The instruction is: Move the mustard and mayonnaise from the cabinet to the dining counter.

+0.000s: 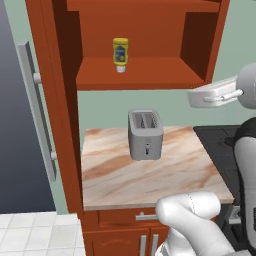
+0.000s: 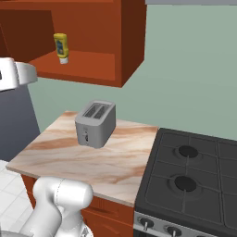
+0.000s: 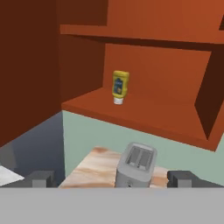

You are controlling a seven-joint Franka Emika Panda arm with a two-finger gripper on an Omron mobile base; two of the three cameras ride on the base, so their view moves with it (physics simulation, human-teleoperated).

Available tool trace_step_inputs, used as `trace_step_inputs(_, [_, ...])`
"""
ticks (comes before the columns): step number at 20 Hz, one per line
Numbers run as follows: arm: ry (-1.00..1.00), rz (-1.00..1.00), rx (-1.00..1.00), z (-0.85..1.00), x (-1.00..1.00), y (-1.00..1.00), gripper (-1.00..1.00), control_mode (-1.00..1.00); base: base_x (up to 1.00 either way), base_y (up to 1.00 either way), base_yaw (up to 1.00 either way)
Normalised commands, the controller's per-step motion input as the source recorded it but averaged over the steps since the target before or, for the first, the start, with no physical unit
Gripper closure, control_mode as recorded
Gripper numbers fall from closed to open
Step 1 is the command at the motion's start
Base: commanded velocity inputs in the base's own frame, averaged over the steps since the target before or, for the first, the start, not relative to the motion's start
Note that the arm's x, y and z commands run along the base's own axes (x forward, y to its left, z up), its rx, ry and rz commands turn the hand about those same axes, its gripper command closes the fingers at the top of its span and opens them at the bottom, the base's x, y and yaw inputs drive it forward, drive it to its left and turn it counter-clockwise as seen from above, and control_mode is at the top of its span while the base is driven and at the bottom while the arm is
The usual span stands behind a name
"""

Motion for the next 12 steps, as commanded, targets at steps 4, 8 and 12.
trace_step_inputs(4, [-0.13,0.0,0.02,0.06,0.55,0.01,-1.0,-1.0,0.0,0.0,0.0])
trace_step_inputs(8, [-0.05,0.0,0.06,0.09,0.48,0.0,-1.0,-1.0,0.0,0.0,0.0])
trace_step_inputs(12, [0.0,0.0,0.14,0.11,0.45,0.0,-1.0,-1.0,0.0,0.0,0.0])
